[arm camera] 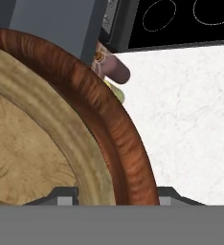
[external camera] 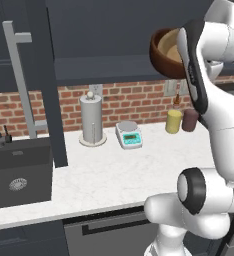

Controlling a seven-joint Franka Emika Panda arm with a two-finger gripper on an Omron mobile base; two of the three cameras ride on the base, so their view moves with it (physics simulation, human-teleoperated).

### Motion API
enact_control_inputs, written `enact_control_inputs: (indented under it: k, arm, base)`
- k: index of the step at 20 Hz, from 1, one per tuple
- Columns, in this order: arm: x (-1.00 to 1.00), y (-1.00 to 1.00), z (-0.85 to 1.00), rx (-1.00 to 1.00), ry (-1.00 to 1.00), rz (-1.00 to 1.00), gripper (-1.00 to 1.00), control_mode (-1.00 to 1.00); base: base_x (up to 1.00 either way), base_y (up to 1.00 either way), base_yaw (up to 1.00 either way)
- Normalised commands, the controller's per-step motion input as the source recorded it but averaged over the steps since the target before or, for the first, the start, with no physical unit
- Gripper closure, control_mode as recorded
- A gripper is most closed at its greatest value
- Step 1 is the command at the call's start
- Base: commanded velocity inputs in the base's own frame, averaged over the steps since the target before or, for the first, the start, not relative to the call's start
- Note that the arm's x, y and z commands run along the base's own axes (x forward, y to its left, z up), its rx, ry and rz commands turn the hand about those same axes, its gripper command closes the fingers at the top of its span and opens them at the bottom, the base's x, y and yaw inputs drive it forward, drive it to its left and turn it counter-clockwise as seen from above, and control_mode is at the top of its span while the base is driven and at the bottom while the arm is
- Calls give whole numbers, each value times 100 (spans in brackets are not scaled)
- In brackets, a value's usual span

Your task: Pick up the bowls on the counter and stack them on top of one another in the open cabinet. Place the smaller bowl on top of the larger bowl.

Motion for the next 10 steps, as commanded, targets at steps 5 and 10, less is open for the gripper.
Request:
enact_control_inputs:
  k: [5, 10]
  arm:
    - [67, 0, 0, 0, 0, -3, 100, -100]
    - [58, 0, 0, 0, 1, -3, 100, -100]
  base:
    - [0, 0, 0]
    - [0, 0, 0]
